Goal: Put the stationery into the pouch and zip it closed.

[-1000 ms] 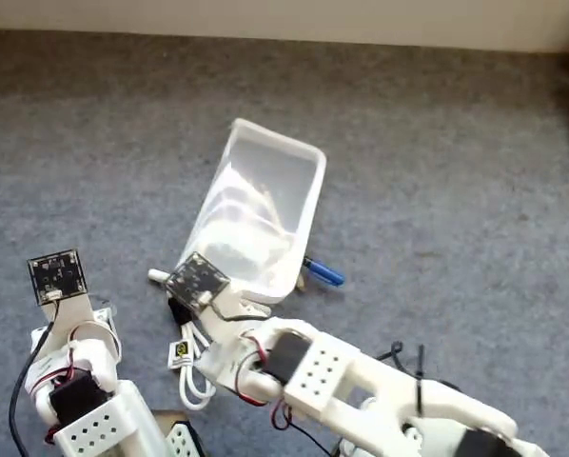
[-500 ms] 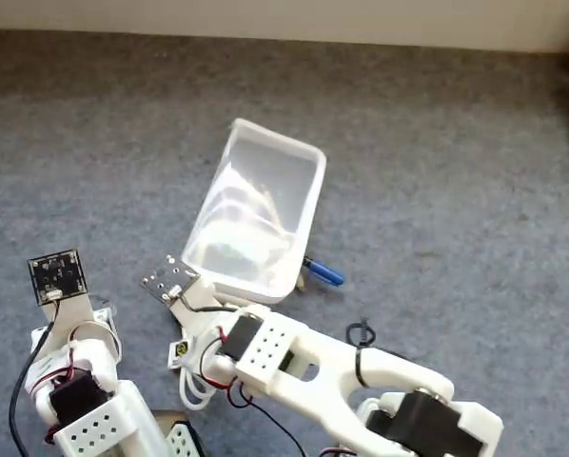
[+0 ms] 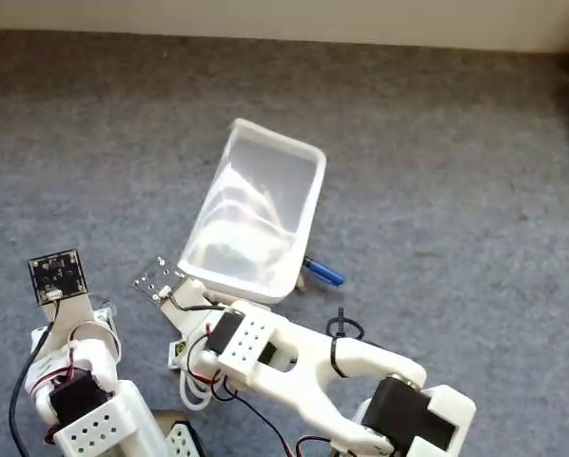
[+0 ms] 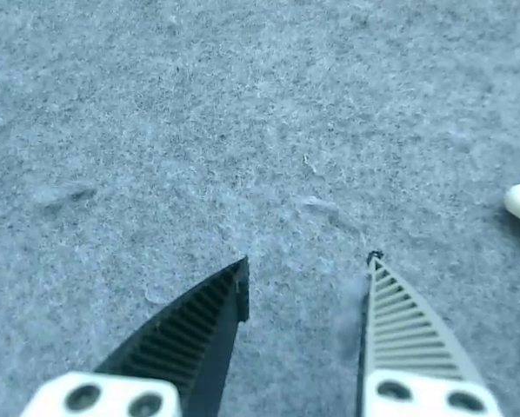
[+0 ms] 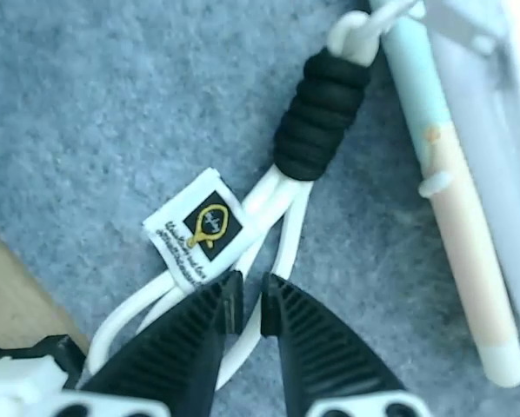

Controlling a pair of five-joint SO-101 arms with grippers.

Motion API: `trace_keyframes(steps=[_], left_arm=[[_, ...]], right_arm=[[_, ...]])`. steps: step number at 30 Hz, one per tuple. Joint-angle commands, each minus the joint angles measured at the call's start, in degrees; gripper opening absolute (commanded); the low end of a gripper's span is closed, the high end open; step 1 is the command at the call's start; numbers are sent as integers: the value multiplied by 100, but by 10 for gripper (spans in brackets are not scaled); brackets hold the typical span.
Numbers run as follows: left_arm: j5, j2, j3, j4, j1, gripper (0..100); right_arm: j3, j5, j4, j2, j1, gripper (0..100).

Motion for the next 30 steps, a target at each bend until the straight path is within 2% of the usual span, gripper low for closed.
trace_keyframes(steps=[1,4,10,30], left_arm=[[44,-48,84,-105,66,209],[44,-48,84,-105,66,209],[44,-48,84,-105,66,209],[44,-48,119,-114,66,209]], right_arm=[[-268,-26,-92,-13,40,56],[-268,-26,-84,-13,224,58],[-277,-26,233,-22,338,145],[-233,-18,224,31,330,143]])
